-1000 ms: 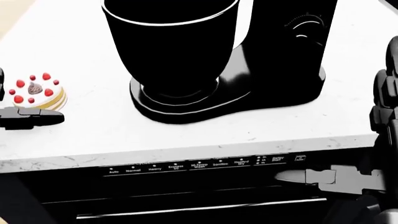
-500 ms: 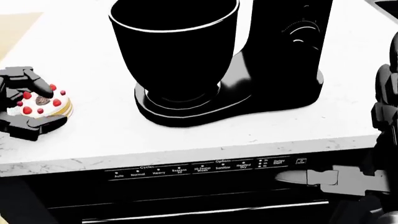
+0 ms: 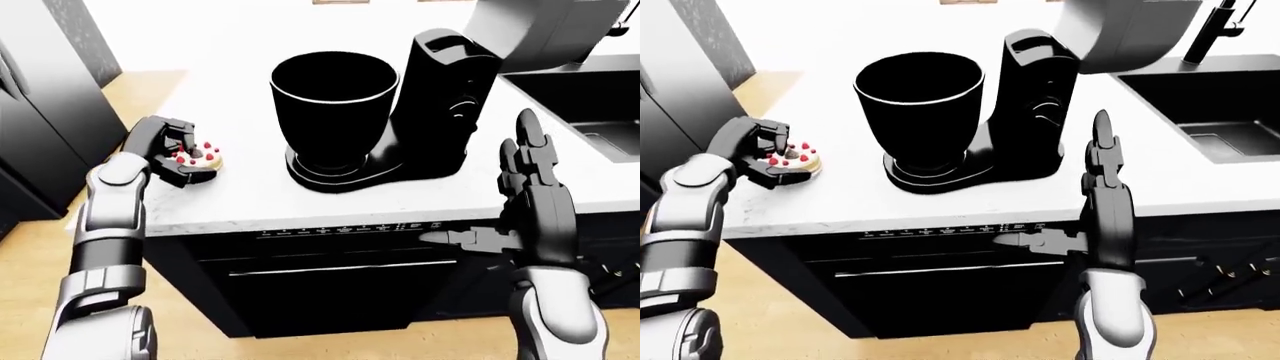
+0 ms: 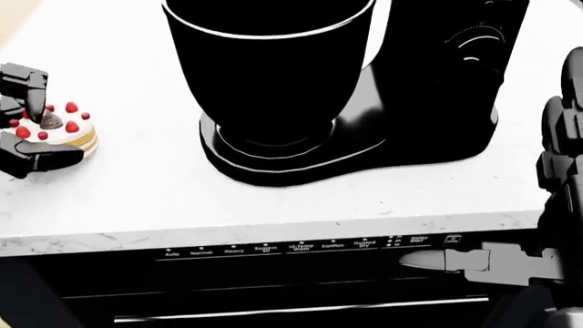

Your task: Place the cake in the stand mixer bowl.

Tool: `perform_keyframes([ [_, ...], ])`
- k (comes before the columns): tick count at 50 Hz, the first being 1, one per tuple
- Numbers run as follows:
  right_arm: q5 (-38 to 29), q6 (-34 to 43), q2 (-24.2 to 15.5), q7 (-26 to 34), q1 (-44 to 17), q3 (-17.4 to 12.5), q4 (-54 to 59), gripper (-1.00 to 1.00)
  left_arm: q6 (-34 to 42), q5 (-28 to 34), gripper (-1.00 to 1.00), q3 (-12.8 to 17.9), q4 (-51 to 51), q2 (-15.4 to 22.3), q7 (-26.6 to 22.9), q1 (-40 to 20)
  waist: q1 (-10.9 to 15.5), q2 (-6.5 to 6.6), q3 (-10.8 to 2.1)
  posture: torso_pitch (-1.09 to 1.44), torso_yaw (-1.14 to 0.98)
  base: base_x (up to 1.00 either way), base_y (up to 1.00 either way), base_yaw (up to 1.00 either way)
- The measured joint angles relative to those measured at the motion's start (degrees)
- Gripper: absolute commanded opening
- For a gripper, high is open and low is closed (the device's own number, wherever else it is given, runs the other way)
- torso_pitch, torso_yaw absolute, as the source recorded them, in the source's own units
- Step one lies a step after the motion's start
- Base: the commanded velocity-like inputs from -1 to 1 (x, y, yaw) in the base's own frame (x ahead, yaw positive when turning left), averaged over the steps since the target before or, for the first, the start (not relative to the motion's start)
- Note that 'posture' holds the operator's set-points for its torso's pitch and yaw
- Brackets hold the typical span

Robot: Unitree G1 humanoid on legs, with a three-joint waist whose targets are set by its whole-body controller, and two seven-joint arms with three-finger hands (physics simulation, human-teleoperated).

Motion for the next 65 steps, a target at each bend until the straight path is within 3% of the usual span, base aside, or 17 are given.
perform_keyframes([
  [7,-0.1,0.0,0.0,0.0,0.0,0.0,0.1,1.0,4.6,0.8,-1.0,-0.6,-1.6,1.0,-2.0,-4.6,-0.1,-0.77,0.71,0.0,0.0,0.0,0.0,0.0],
  [21,-0.1,0.5,0.0,0.1,0.4,-0.6,-0.6,1.0,7.8,2.4,-1.0,-1.2,-2.5,4.1,-4.5,-15.7,-0.2,-0.68,1.15,0.0,0.0,0.0,0.0,0.0],
  [31,-0.3,0.9,0.0,0.3,0.2,-0.5,-1.0,1.0,8.9,5.2,-1.0,-2.7,2.8,5.0,-6.6,-27.3,-0.1,-1.37,1.74,0.0,0.0,0.0,0.0,0.0],
  [46,0.3,1.6,-0.1,0.7,0.5,-1.9,-2.5,1.0,7.9,6.9,-1.0,-4.7,9.9,-0.4,-3.6,-38.9,0.3,-2.01,2.08,0.0,0.0,0.0,0.0,0.0],
  [58,0.7,2.1,-0.4,1.1,0.9,-2.8,-3.7,1.0,7.3,6.0,-1.0,-6.2,8.5,-7.2,-0.7,-39.4,0.4,-2.3,2.02,0.0,0.0,0.0,0.0,0.0],
  [65,0.7,2.1,-0.3,1.3,1.2,-3.7,-4.0,1.0,5.3,4.7,-1.0,-6.2,10.1,-9.2,1.7,-39.9,0.2,-2.42,2.03,0.0,0.0,0.0,0.0,0.0],
])
